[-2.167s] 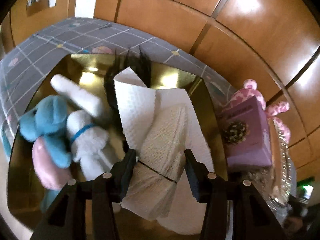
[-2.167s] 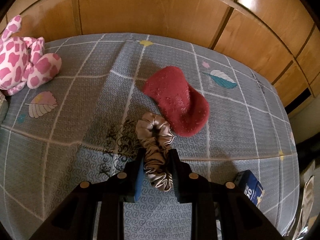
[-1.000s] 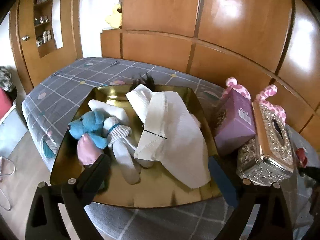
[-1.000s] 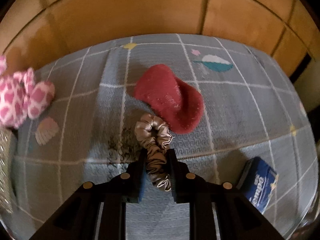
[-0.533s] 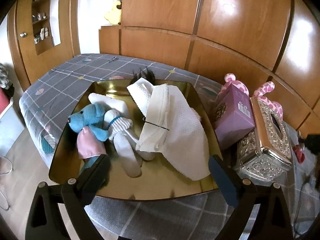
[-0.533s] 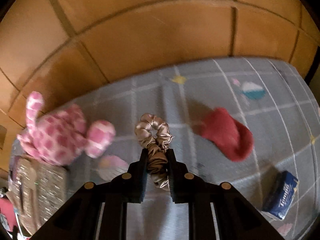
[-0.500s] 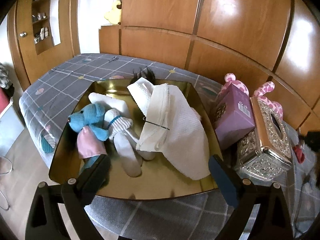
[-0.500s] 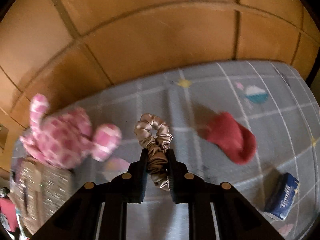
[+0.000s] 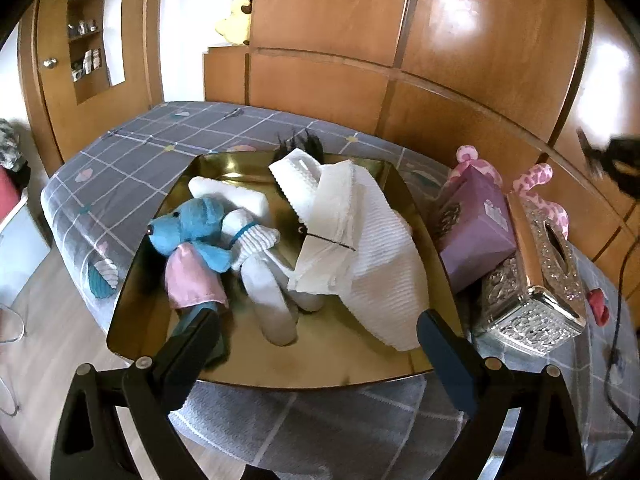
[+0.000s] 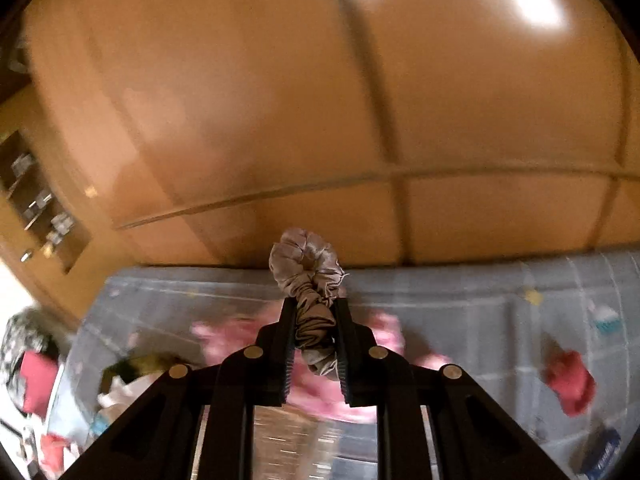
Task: Organize soft objects
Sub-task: 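Carry the brown scrunchie into the gold tray and open the right tool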
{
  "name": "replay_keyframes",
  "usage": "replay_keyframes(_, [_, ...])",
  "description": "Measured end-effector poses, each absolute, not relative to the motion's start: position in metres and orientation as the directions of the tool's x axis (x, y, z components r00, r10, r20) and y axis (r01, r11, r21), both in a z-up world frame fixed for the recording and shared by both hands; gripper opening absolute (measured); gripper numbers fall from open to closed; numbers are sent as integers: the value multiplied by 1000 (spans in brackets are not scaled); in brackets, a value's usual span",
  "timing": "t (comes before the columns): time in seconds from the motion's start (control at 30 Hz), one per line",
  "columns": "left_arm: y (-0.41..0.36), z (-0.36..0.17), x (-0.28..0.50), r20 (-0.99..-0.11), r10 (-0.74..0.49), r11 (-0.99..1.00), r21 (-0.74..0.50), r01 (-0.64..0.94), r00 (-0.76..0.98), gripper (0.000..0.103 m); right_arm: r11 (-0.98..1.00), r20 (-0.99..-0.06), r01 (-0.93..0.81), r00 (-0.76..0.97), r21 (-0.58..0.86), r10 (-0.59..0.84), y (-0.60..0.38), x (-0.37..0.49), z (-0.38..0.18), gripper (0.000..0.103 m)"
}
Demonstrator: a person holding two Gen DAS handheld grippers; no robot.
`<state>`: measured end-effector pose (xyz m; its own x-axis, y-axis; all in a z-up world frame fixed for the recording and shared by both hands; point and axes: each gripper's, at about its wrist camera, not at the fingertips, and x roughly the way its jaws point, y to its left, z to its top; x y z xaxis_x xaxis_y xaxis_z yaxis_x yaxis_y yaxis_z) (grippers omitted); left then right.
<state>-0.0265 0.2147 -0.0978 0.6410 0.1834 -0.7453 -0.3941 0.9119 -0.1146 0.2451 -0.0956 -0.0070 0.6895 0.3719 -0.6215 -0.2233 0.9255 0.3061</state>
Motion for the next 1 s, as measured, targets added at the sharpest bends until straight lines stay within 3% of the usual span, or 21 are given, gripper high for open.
replay_keyframes(0.17, [219,-100,-31,-750,187,907,-116,-405,634,99,852,-591,-422,616,310,521,-22,229,6,16])
replay_keyframes(0.43, [228,-103,-36,-752,194,897,-124,-425,629,99,667,-633,-693,393,273,667,76,170,-17,16])
replay_keyframes(0.73, [240,-104,-45,-749,220,878,-127,-461,625,99,523,-749,-827,212,204,628,128,102,-70,16])
replay_keyframes(1.0, [253,-102,-51,-741,243,857,-140,-497,626,99,494,-817,-858,183,139,547,144,78,-107,16])
